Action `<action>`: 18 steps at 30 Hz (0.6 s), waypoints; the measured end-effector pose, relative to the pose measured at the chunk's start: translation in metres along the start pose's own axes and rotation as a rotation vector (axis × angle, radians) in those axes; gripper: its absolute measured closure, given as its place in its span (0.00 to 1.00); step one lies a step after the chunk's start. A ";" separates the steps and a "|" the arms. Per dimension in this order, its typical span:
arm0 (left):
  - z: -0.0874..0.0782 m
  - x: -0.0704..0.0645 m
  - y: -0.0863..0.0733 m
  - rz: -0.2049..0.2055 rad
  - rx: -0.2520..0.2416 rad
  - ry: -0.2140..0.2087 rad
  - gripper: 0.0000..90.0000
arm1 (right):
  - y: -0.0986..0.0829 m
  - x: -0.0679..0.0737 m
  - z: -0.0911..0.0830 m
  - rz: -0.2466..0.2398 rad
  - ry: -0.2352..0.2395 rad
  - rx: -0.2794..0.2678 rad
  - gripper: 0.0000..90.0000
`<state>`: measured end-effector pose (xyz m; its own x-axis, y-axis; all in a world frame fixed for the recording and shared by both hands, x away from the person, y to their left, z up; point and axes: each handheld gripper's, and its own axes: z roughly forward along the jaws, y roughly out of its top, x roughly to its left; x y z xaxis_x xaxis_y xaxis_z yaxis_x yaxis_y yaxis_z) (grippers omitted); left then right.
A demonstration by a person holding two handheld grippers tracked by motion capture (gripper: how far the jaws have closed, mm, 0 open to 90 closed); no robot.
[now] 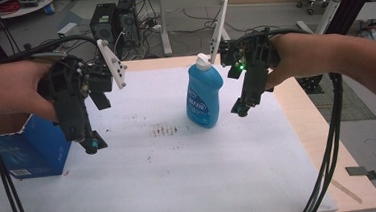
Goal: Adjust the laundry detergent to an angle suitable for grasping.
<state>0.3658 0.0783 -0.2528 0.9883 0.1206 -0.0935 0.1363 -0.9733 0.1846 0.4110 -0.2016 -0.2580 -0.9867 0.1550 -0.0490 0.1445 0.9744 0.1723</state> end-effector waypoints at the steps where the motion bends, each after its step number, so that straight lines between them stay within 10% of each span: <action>1: 0.000 0.000 0.000 -0.002 -0.003 0.002 0.03 | 0.000 0.000 0.000 0.000 0.000 -0.004 0.02; 18: -0.003 -0.006 -0.002 -0.011 0.001 0.024 0.03 | -0.005 0.000 -0.004 0.034 -0.032 -0.014 0.02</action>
<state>0.3600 0.0803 -0.2494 0.9881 0.1358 -0.0721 0.1469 -0.9722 0.1824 0.4096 -0.2074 -0.2545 -0.9783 0.1933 -0.0745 0.1766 0.9661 0.1883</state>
